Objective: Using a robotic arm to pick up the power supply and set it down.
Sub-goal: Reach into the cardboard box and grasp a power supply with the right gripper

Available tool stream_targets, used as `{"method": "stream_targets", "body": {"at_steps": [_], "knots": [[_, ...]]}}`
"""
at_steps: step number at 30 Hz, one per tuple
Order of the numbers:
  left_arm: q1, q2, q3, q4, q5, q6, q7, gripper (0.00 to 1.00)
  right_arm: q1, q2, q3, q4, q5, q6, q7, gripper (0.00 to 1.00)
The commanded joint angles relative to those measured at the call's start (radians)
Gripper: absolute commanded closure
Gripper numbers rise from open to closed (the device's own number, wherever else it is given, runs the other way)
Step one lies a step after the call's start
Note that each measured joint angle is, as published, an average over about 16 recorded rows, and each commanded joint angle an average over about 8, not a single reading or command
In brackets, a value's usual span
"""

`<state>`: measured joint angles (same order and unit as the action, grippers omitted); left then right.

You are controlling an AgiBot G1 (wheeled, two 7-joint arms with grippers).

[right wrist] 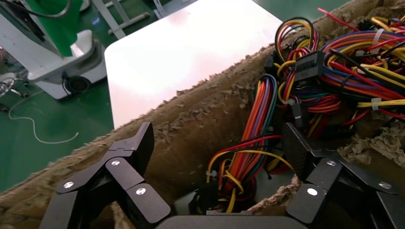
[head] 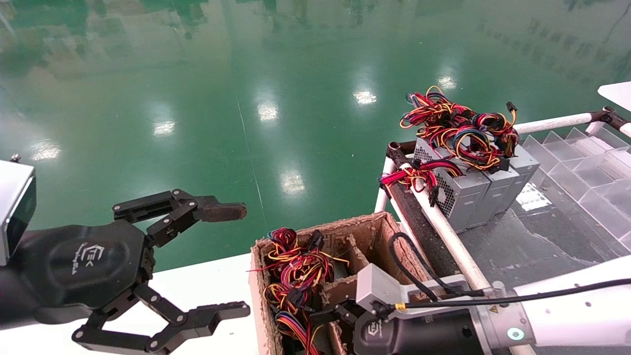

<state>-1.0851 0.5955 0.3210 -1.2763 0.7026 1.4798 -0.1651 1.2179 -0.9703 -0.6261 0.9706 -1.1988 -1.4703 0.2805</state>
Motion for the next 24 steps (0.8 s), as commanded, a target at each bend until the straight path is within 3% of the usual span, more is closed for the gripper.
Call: {"method": "stream_targets", "body": {"at_steps": [1, 24], "knots": [[0.0, 0.0, 0.0, 0.0, 0.0, 0.0, 0.0, 0.0, 0.006, -0.012, -0.008, -0.008, -0.016, 0.005, -0.004, 1.0], [0.0, 0.0, 0.001, 0.0, -0.001, 0.0, 0.0, 0.0, 0.041, -0.076, -0.034, -0.093, -0.076, 0.031, -0.081, 1.0]]}}
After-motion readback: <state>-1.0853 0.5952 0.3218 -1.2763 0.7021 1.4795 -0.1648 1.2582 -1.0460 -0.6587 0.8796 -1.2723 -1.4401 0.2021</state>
